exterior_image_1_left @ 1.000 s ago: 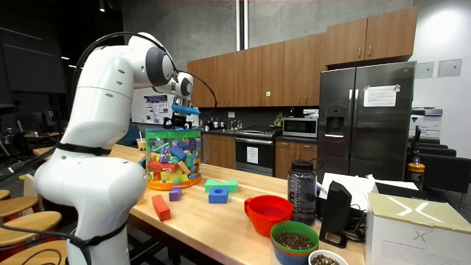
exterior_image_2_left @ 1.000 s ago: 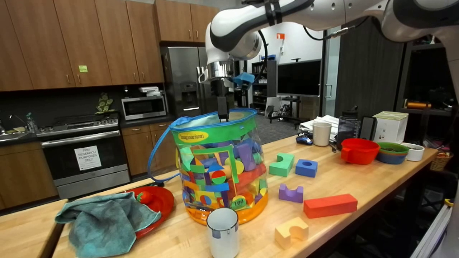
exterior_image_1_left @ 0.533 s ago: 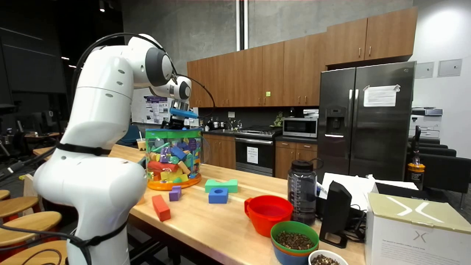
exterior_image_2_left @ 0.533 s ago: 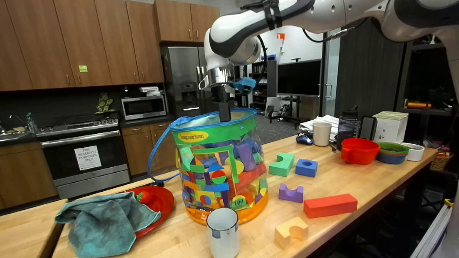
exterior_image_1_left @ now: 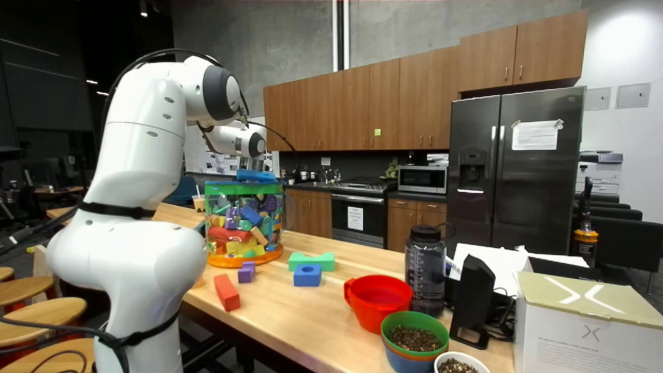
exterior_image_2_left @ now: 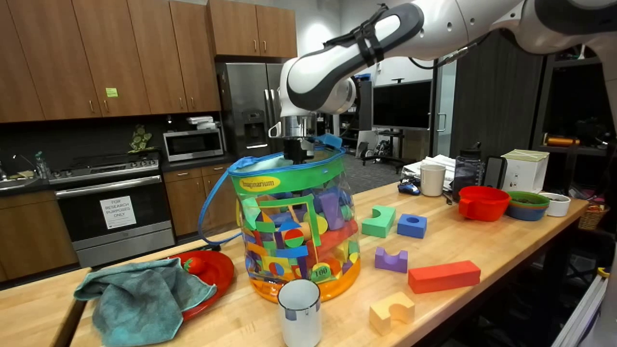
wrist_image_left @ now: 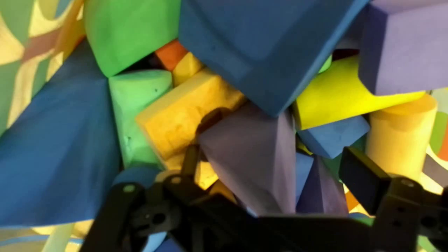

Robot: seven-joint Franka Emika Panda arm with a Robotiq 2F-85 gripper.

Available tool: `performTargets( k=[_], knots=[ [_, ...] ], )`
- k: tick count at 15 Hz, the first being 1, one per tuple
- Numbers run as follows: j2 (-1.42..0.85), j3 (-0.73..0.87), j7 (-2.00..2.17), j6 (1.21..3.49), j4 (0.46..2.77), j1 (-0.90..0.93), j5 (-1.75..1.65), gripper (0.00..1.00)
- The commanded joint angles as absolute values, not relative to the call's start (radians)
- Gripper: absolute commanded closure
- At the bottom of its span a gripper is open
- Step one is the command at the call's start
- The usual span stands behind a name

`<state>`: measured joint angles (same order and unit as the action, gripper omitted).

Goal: Pick one purple triangular block from the clear block bag and place it on the table

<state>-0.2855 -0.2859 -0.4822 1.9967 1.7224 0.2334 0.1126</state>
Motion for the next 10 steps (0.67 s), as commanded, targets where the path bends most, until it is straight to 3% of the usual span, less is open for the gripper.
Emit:
performTargets(
  k=[1, 7, 10],
  knots=[
    [-0.24, -0.283, -0.472, 2.088, 1.789, 0.233, 0.08, 0.26],
    [-0.229, -0.275, -0.483, 2.117, 1.775, 0.227, 0.026, 0.69],
    [-0.22, -0.266, -0.49, 2.097, 1.749, 0.218, 0.003, 0.73]
  ],
)
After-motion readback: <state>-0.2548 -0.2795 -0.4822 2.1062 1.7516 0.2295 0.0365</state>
